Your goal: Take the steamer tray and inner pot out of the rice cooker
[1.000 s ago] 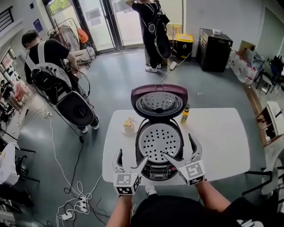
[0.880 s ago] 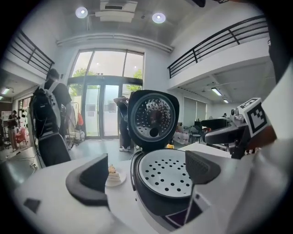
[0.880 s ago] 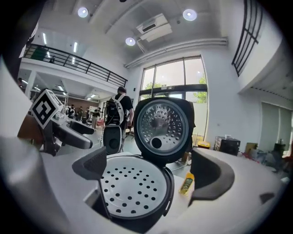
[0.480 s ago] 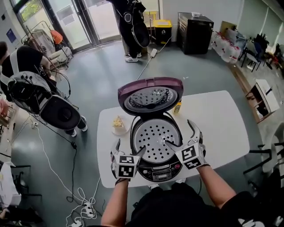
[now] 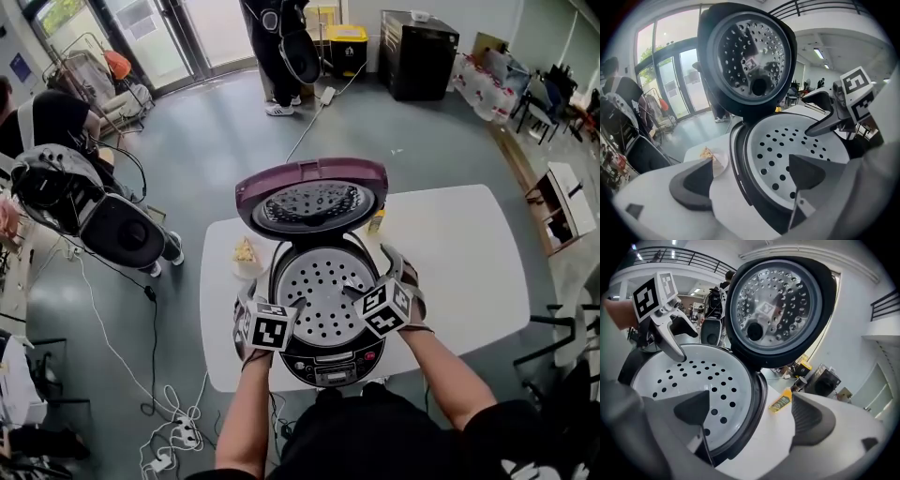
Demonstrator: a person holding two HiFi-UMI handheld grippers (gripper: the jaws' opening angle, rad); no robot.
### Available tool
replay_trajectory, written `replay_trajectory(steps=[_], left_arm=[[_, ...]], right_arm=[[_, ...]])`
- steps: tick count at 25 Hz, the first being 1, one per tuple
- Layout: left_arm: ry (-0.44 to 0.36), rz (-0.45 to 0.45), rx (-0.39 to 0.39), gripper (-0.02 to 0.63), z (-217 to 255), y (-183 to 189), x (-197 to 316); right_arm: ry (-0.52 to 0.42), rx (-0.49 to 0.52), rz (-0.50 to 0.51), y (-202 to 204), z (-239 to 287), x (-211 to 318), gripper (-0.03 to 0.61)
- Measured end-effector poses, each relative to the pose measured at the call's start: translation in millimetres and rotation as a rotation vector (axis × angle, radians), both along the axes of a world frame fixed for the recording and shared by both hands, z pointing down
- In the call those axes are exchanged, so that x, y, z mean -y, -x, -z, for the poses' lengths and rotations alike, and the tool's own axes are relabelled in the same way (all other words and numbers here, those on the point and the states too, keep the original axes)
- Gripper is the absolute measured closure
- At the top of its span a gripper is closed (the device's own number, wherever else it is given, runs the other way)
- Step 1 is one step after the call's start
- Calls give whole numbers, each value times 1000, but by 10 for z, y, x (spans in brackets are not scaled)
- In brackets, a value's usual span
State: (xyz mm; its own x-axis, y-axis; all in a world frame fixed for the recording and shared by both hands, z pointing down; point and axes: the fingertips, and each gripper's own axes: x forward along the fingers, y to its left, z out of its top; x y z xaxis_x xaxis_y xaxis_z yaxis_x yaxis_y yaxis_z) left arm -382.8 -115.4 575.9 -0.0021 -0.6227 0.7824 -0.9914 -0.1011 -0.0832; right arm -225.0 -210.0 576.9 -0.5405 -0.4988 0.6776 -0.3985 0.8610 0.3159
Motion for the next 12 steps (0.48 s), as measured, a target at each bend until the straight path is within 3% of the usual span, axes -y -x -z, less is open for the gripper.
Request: replay_trajectory(steps=[7, 12], left_arm=[[53, 6, 12, 137, -164, 91, -4], [48, 9, 9, 184, -203, 109, -7]], right_arm=[[45, -65, 21, 131, -150, 4, 37], [34, -59, -14, 74, -171, 50, 119]])
